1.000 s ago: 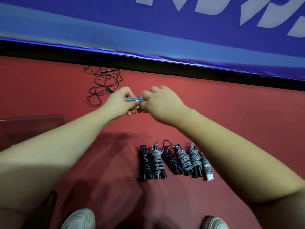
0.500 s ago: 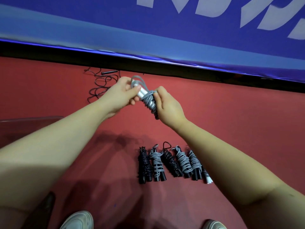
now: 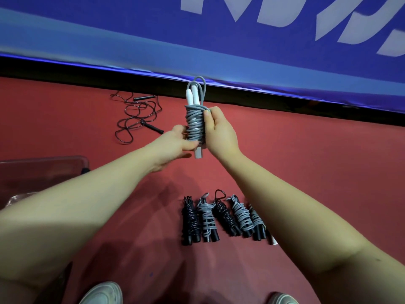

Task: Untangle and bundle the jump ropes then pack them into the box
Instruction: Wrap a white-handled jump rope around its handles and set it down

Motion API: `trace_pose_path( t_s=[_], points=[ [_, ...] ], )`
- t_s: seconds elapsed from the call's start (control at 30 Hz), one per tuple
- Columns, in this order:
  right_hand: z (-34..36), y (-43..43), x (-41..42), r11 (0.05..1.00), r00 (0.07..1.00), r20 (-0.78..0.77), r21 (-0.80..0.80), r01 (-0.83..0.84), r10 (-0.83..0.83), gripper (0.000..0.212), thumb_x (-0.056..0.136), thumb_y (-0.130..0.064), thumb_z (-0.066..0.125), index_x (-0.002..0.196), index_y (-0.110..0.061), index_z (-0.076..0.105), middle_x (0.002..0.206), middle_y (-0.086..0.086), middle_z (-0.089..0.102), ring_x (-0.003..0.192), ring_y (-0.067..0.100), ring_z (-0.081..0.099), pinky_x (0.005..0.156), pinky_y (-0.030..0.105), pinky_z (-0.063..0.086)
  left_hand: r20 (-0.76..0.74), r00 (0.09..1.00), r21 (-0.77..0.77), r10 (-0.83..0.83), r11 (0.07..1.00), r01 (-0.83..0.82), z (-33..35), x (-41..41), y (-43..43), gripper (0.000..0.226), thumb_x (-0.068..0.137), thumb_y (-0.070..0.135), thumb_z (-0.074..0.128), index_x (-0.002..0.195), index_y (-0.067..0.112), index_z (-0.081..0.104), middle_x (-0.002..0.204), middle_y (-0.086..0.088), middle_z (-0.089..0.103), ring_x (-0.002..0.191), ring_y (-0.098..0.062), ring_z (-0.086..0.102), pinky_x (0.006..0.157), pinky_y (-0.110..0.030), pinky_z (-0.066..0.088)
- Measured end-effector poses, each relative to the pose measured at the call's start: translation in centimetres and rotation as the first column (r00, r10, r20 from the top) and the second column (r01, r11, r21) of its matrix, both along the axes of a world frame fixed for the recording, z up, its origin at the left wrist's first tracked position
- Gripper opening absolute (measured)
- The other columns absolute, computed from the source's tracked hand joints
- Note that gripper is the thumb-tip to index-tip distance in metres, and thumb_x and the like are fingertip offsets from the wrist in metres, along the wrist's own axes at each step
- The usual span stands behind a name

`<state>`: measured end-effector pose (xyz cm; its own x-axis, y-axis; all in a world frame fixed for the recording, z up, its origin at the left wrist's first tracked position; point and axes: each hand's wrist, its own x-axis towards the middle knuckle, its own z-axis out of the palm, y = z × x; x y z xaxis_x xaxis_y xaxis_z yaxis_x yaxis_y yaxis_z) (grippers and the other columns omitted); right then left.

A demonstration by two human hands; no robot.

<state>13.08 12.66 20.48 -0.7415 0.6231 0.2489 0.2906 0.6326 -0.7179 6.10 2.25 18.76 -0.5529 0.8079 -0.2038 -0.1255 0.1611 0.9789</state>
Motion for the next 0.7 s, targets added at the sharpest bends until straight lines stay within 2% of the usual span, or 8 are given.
trace_pose_path(
  t_s=[0.1, 0.2, 0.3, 0.37, 0.47, 0.53, 0.6, 0.7],
  points=[
    [0.7, -0.1, 0.4, 0.997, 0.998, 0.017, 0.027, -0.066, 0.066, 0.024, 0.101, -0.029, 0.035, 0.086, -0.015, 0.047, 0.078, 0.004, 0.057, 0.075, 0.024, 0.050, 0.065, 0.036, 0.037, 0.167, 0.983, 0.118, 0.075, 0.988, -0.096, 0.0, -0.4, -0.4, 0.024, 0.093, -0.002, 0.039, 0.112, 0.011, 0.044, 0.102, -0.011, 0.060, 0.085, -0.020, 0.063, 0.081, -0.039, 0.049],
    [1.0, -0.3, 0.6, 0.992, 0.995, -0.004, 0.078, -0.096, 0.097, 0.024, 0.100, -0.030, 0.038, 0.085, -0.016, 0.048, 0.079, 0.003, 0.059, 0.075, 0.022, 0.052, 0.065, 0.036, 0.038, 0.146, 0.988, 0.126, 0.046, 0.990, -0.064, 0.5, -0.5, -0.6, 0.041, 0.090, -0.004, 0.044, 0.124, 0.018, 0.036, 0.105, -0.006, 0.059, 0.089, -0.020, 0.064, 0.073, -0.040, 0.056],
    [1.2, -0.5, 0.5, 0.986, 0.994, 0.016, 0.121, -0.112, 0.111, 0.022, 0.100, -0.031, 0.039, 0.083, -0.019, 0.048, 0.077, 0.000, 0.057, 0.076, 0.022, 0.052, 0.065, 0.036, 0.038, 0.004, 0.992, 0.126, 0.123, 0.984, -0.123, 0.5, -0.6, -0.3, 0.050, 0.086, 0.006, 0.065, 0.123, 0.026, 0.039, 0.094, 0.005, 0.063, 0.074, -0.012, 0.064, 0.062, -0.028, 0.054],
    [1.4, -0.5, 0.4, 0.978, 0.988, 0.059, 0.149, -0.149, 0.142, 0.024, 0.100, -0.031, 0.039, 0.077, -0.024, 0.042, 0.076, -0.001, 0.054, 0.077, 0.023, 0.052, 0.067, 0.036, 0.038, -0.098, 0.973, 0.154, 0.210, 0.969, -0.194, 0.4, -1.2, -0.1, 0.050, 0.079, 0.014, 0.074, 0.121, 0.019, 0.047, 0.086, 0.002, 0.064, 0.062, -0.012, 0.061, 0.055, -0.025, 0.050],
    [1.9, -0.3, 0.6, 0.950, 0.966, 0.137, 0.195, -0.243, 0.219, 0.022, 0.100, -0.034, 0.038, 0.081, -0.024, 0.046, 0.078, -0.002, 0.059, 0.077, 0.026, 0.059, 0.070, 0.037, 0.046, -0.245, 0.937, 0.140, 0.250, 0.965, -0.221, 0.2, -1.9, -0.3, 0.031, 0.079, 0.006, 0.068, 0.107, 0.013, 0.057, 0.072, -0.001, 0.059, 0.049, -0.009, 0.052, 0.046, -0.021, 0.045],
    [2.8, 0.3, 0.8, 0.910, 0.954, 0.230, 0.323, -0.261, 0.192, 0.025, 0.099, -0.040, 0.038, 0.084, -0.023, 0.048, 0.080, -0.002, 0.063, 0.073, 0.022, 0.057, 0.067, 0.034, 0.045, -0.277, 0.930, 0.104, 0.243, 0.969, -0.222, -0.2, -2.3, -0.7, 0.026, 0.079, -0.001, 0.063, 0.096, 0.016, 0.056, 0.068, -0.005, 0.056, 0.044, -0.009, 0.049, 0.043, -0.023, 0.043],
    [4.1, 1.4, 1.0, 0.875, 0.956, 0.247, 0.414, -0.251, 0.157, 0.031, 0.096, -0.046, 0.042, 0.080, -0.021, 0.048, 0.076, -0.001, 0.057, 0.072, 0.020, 0.050, 0.061, 0.032, 0.038, -0.289, 0.934, 0.067, 0.208, 0.978, -0.197, -0.6, -2.8, -1.3, 0.024, 0.080, -0.001, 0.063, 0.088, 0.019, 0.052, 0.061, -0.004, 0.054, 0.041, -0.009, 0.047, 0.040, -0.019, 0.034],
    [5.3, 3.0, 1.8, 0.877, 0.898, 0.261, 0.241, -0.415, 0.353, 0.029, 0.096, -0.036, 0.048, 0.081, -0.014, 0.058, 0.070, -0.003, 0.053, 0.065, 0.006, 0.049, 0.064, 0.024, 0.040, -0.174, 0.979, 0.100, 0.109, 0.991, -0.093, -0.6, -3.3, -2.2, 0.030, 0.069, 0.008, 0.070, 0.087, 0.019, 0.048, 0.060, -0.003, 0.054, 0.044, -0.013, 0.046, 0.038, -0.017, 0.027]
  ],
)
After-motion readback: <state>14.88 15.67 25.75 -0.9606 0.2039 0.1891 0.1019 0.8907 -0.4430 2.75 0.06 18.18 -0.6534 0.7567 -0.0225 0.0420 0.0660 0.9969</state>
